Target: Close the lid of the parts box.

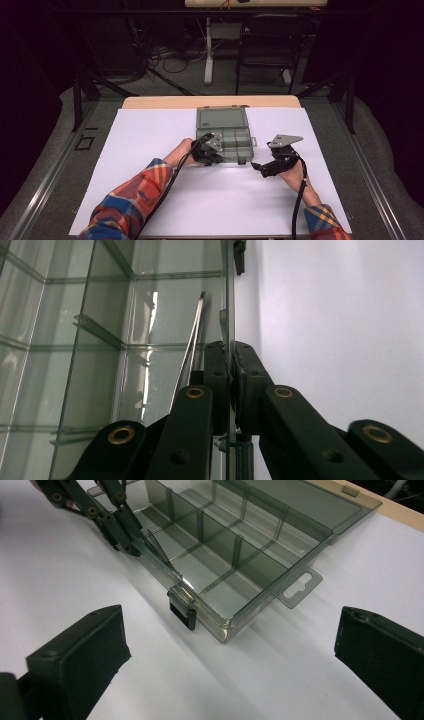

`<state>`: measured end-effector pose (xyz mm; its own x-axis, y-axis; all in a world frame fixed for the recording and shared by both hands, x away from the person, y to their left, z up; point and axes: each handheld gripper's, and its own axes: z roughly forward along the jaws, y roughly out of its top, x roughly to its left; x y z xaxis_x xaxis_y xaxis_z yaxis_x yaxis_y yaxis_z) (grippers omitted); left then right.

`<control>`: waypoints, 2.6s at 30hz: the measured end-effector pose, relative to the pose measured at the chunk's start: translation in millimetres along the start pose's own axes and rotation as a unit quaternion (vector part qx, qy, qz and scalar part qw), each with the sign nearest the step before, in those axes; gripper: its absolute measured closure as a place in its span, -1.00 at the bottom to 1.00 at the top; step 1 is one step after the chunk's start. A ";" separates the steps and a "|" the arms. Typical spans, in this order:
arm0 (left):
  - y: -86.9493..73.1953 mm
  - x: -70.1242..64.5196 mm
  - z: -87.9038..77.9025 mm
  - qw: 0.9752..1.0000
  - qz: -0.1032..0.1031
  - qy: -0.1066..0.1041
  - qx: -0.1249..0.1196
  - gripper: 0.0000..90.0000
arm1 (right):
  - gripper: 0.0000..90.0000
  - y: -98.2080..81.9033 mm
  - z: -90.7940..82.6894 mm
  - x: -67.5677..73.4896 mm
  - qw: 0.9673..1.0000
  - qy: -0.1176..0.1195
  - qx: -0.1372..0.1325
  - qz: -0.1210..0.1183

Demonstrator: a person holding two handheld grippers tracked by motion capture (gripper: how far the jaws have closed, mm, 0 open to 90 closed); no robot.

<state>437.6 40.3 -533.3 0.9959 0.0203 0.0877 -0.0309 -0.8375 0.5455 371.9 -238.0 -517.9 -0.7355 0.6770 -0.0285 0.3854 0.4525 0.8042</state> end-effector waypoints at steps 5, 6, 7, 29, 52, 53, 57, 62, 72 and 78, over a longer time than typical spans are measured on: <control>0.3 1.7 -0.4 1.000 0.018 -0.009 0.005 0.92 | -1.00 1.6 3.2 -3.1 1.000 -0.003 0.003 0.006; 0.4 1.9 -0.5 1.000 0.021 -0.010 0.006 0.92 | -1.00 2.2 3.6 -3.7 1.000 -0.005 0.002 0.005; 0.5 2.2 -0.3 1.000 0.024 -0.011 0.004 0.92 | -1.00 2.9 4.1 -4.2 1.000 -0.006 0.002 0.007; -0.5 3.8 -1.0 0.999 0.039 -0.024 0.006 0.93 | -1.00 24.6 20.1 -36.6 0.999 -0.042 0.005 0.028; -0.1 3.0 -0.8 0.999 0.047 -0.020 0.008 0.92 | -0.98 51.6 53.1 -72.4 0.997 -0.045 0.026 0.049; -0.1 3.1 -0.8 0.999 0.047 -0.020 0.008 0.93 | -0.95 51.7 54.3 -74.2 0.997 -0.045 0.029 0.051; -0.2 3.2 -0.8 0.999 0.047 -0.021 0.007 0.92 | -0.68 53.5 55.5 -83.6 0.997 -0.045 0.015 0.068; -0.3 3.7 -0.8 0.999 0.049 -0.022 0.007 0.92 | -0.20 56.9 61.4 -89.0 0.996 -0.057 0.025 0.070; -0.8 4.0 -0.6 0.998 0.049 -0.025 0.005 0.92 | 0.93 59.4 76.9 -100.3 0.995 -0.070 0.047 0.053; -0.2 3.7 -0.7 0.998 0.053 -0.024 0.008 0.92 | 1.00 54.3 91.6 -102.8 0.993 -0.076 0.078 0.052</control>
<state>441.2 40.9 -532.5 0.9901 -0.0940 0.1039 -0.1347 -0.8424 0.5218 519.4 -229.8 -525.7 -0.5993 0.7990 -0.0482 0.5450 0.4514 0.7065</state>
